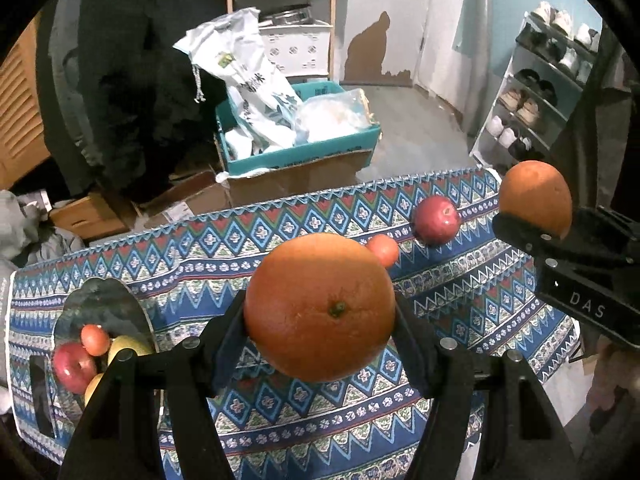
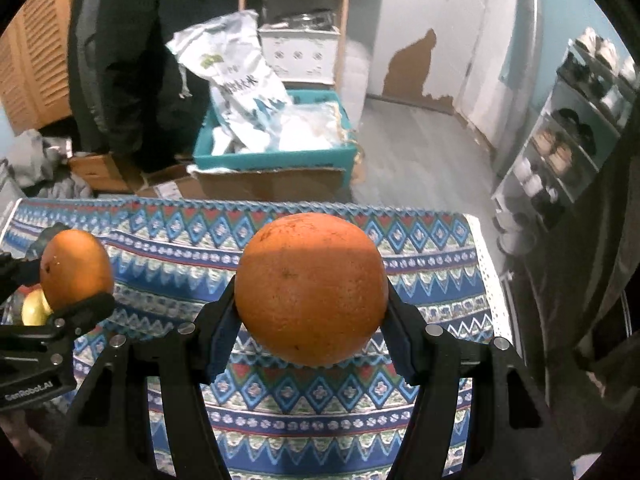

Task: Organize fruits
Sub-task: 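Lift both oranges with the left and right tools toward the glass plate, then lower the oranges onto the plate with both tools and open them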

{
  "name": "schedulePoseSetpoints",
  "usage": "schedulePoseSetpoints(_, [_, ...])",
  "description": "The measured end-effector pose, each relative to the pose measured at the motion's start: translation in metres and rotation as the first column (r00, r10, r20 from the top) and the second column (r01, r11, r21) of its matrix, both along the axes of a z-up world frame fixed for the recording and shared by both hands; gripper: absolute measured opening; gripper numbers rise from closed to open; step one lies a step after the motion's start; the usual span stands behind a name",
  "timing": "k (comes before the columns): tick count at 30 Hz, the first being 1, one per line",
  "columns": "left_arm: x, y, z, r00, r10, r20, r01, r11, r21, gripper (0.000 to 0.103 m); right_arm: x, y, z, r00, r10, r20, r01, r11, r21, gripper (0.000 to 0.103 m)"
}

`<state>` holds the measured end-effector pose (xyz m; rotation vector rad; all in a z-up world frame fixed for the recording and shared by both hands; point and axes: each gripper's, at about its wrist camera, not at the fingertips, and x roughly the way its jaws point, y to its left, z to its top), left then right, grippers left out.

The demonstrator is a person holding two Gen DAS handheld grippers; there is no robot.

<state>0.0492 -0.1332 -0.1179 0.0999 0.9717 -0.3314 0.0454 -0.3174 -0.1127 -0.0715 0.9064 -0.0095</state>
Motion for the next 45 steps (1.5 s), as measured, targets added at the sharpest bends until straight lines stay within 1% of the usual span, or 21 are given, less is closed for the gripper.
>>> schedulePoseSetpoints(8, [-0.006, 0.028, 0.013, 0.999, 0.038, 0.018, -0.037, 0.999, -0.022, 0.069, -0.001, 0.028, 0.017, 0.998, 0.059, 0.032, -0.06, 0.998, 0.013, 0.064])
schedulePoseSetpoints(14, [-0.009, 0.048, 0.02, 0.997, 0.068, 0.04, -0.067, 0.997, -0.025, 0.069, 0.001, 0.051, 0.026, 0.994, 0.099, 0.047, -0.1, 0.995, 0.019, 0.064])
schedulePoseSetpoints(20, [-0.01, 0.069, 0.026, 0.993, 0.101, 0.056, -0.099, 0.995, -0.033, 0.069, 0.003, 0.072, 0.033, 0.989, 0.133, 0.061, -0.134, 0.991, 0.012, 0.064])
schedulePoseSetpoints(26, [-0.007, 0.092, 0.029, 0.988, 0.143, 0.055, -0.14, 0.989, -0.049, 0.069, 0.008, 0.093, 0.035, 0.984, 0.166, 0.064, -0.167, 0.986, 0.009, 0.064])
schedulePoseSetpoints(34, [-0.002, 0.119, 0.024, 0.979, 0.198, 0.042, -0.195, 0.979, -0.06, 0.069, 0.017, 0.122, 0.029, 0.976, 0.212, 0.053, -0.213, 0.977, 0.019, 0.064])
schedulePoseSetpoints(40, [0.001, 0.142, 0.016, 0.972, 0.235, 0.024, -0.233, 0.971, -0.057, 0.069, 0.025, 0.144, 0.025, 0.97, 0.24, 0.041, -0.241, 0.97, 0.032, 0.064])
schedulePoseSetpoints(45, [0.004, 0.167, 0.006, 0.96, 0.279, 0.004, -0.278, 0.959, -0.053, 0.069, 0.033, 0.167, 0.019, 0.962, 0.272, 0.026, -0.273, 0.961, 0.036, 0.064])
